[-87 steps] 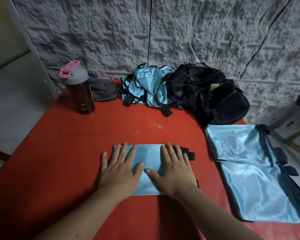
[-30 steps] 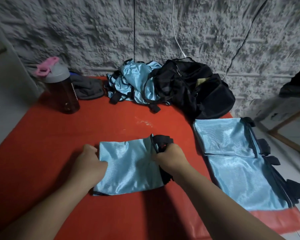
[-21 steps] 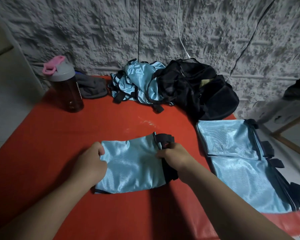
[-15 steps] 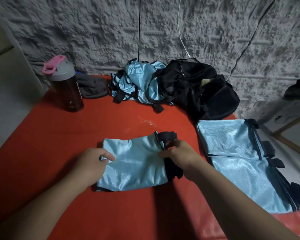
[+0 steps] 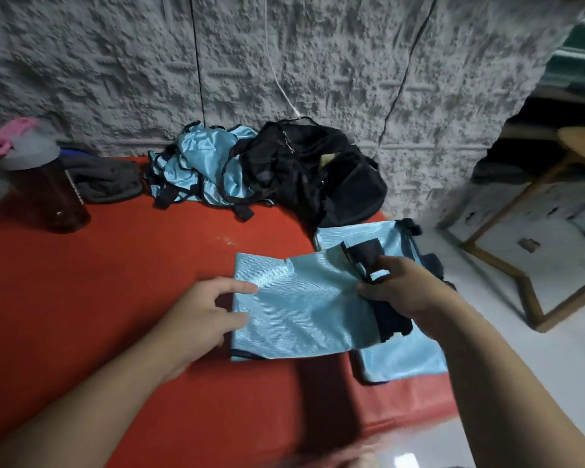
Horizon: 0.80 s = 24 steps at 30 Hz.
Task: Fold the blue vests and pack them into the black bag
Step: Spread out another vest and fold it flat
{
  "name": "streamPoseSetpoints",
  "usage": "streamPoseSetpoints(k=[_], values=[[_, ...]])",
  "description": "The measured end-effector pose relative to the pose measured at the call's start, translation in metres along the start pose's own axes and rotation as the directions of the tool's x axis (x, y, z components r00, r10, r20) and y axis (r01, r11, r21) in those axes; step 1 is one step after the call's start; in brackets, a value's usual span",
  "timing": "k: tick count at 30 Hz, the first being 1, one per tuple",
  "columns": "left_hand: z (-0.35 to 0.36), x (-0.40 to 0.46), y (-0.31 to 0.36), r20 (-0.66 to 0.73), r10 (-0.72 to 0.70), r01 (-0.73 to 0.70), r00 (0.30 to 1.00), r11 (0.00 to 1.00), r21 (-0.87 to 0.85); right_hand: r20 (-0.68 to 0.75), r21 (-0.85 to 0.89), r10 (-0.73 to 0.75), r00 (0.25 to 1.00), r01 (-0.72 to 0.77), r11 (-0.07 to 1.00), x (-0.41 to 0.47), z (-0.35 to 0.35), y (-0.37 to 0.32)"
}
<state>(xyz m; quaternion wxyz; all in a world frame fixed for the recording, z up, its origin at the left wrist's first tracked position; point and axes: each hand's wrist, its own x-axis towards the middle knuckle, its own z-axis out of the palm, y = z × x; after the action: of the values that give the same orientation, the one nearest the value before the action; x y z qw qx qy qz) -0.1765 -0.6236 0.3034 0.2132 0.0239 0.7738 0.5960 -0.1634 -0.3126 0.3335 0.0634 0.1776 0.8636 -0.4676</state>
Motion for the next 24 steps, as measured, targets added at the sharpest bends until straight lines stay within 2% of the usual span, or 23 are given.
streamPoseSetpoints(k=[4, 9, 17, 24], values=[[0.074, 0.001, 0.011, 0.114, 0.030, -0.028, 0.993, 0.999, -0.023, -0.196, -0.103, 0.062, 0.979, -0.084, 0.991, -0.008, -0.056, 0.042], [0.135, 0.012, 0.007, 0.169, 0.028, -0.021, 0.985, 0.999, -0.040, -0.303, -0.170, 0.125, 0.945, -0.182, 0.969, -0.013, -0.088, 0.080], [0.157, 0.020, -0.004, 0.337, -0.009, 0.035, 0.942, 0.997, -0.071, -0.387, -0.190, 0.286, 0.877, -0.380, 0.905, 0.009, -0.100, 0.095], [0.156, 0.026, -0.010, 0.298, -0.063, 0.097, 0.953, 0.990, -0.102, -0.452, -0.206, 0.340, 0.825, -0.467, 0.860, 0.015, -0.086, 0.090]])
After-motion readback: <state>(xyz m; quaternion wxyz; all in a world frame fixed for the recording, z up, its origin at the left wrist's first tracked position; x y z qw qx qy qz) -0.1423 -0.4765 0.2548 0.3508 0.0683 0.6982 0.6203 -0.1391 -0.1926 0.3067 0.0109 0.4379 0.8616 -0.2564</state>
